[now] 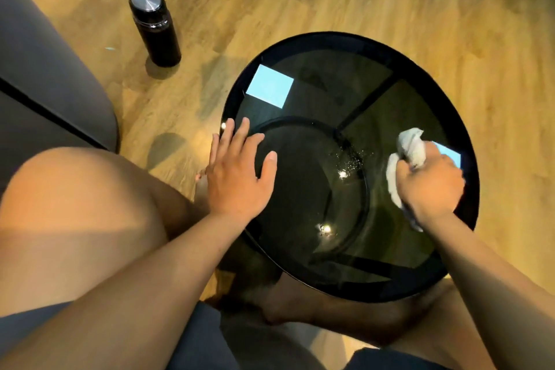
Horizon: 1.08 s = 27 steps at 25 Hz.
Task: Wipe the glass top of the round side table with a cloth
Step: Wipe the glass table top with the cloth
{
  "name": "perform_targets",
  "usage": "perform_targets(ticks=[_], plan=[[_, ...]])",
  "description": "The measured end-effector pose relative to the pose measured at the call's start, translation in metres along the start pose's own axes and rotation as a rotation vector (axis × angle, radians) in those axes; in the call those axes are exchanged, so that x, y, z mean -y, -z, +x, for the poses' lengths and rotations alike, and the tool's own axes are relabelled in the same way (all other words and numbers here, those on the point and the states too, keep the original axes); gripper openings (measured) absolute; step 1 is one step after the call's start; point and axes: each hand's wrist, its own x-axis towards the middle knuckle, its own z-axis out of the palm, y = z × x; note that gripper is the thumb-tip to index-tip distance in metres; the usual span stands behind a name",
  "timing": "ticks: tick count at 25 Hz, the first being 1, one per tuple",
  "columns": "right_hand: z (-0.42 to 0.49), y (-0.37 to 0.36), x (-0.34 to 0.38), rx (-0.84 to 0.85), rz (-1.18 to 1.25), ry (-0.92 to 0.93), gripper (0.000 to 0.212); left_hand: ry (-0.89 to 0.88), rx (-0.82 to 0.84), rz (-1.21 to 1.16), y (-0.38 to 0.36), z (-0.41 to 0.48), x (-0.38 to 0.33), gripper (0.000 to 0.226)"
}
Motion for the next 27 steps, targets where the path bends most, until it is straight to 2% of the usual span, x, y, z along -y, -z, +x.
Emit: perform_targets(ticks=[3, 5, 7, 9, 11, 13, 15, 17, 19, 22, 25, 27], plan=[[-0.052, 0.002, 0.049, 0.082, 0.014, 0.229, 0.038, -0.007, -0.001, -0.006, 0.0, 0.0, 0.0, 0.05], [-0.097, 0.006, 0.084, 0.265, -0.001, 0.464, 0.03, -0.02, -0.002, -0.01, 0.001, -0.001, 0.0, 0.049], [-0.112, 0.01, 0.091, 0.344, 0.006, 0.577, 0.032, -0.033, -0.001, -0.009, 0.0, -0.002, 0.0, 0.048], [-0.088, 0.011, 0.071, 0.274, 0.041, 0.553, 0.04, -0.024, -0.003, 0.001, 0.0, -0.002, 0.001, 0.047], [-0.042, 0.006, 0.031, 0.179, 0.006, 0.49, 0.034, -0.013, 0.0, 0.002, -0.001, -0.001, 0.0, 0.046], [0.014, 0.004, -0.021, 0.113, -0.038, 0.283, 0.029, -0.007, 0.001, -0.002, -0.001, -0.001, 0.0, 0.046], [0.049, 0.002, -0.058, 0.084, -0.018, 0.081, 0.037, 0.003, 0.0, -0.004, -0.001, 0.0, 0.001, 0.046], [0.052, -0.004, -0.059, 0.069, -0.002, 0.02, 0.042, 0.009, -0.001, -0.008, -0.002, 0.0, 0.001, 0.045], [0.03, -0.006, -0.031, 0.043, -0.006, 0.017, 0.038, 0.005, -0.002, -0.016, -0.001, -0.001, 0.0, 0.045], [-0.027, -0.001, 0.028, 0.071, 0.038, 0.211, 0.033, 0.006, 0.004, -0.022, -0.001, 0.0, -0.001, 0.043], [-0.107, 0.005, 0.084, 0.285, 0.188, 0.512, 0.027, -0.007, -0.001, 0.002, -0.001, -0.002, 0.0, 0.043], [-0.135, 0.012, 0.097, 0.405, 0.206, 0.637, 0.029, -0.015, 0.002, 0.004, 0.0, -0.003, 0.001, 0.047]])
